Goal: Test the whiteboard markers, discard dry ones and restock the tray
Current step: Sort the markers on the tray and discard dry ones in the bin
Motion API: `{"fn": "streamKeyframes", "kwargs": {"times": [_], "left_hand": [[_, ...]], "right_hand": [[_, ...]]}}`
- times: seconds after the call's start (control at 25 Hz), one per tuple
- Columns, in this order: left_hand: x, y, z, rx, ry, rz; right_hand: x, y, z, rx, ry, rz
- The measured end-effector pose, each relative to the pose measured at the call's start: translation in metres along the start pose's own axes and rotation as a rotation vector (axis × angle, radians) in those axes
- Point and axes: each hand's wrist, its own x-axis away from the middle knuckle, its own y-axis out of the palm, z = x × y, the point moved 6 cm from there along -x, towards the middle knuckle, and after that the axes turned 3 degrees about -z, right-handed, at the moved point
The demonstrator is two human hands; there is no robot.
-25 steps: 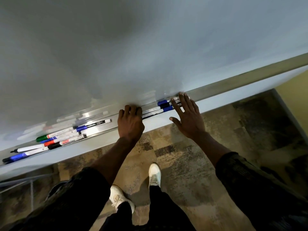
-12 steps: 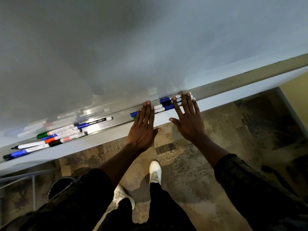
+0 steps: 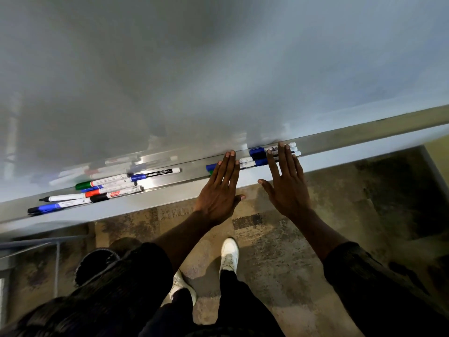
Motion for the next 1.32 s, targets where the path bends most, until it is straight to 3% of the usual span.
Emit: {"fn": "streamKeyframes", "kwargs": {"times": [0.24, 0.56, 0.84, 1.32], "left_hand": [[0.060, -0.010, -0.030, 0.033, -0.138, 0.048], [0.178, -0.014, -0.170, -0.056, -0.526, 0.076], [0.205, -0.009, -0.219, -0.032, -0.470, 0.010], [0.212, -0.002, -0.225, -0.091, -0.404, -0.032]], "right_hand": [[0.008, -0.003, -0.080, -0.200, -0.060, 0.079], [-0.010, -0.006, -0.224, -0.237, -0.314, 0.116], [-0.047, -0.001, -0.281, -0.098, -0.372, 0.108], [-0.061, -0.001, -0.293, -0.001, -0.277, 0.227]]}}
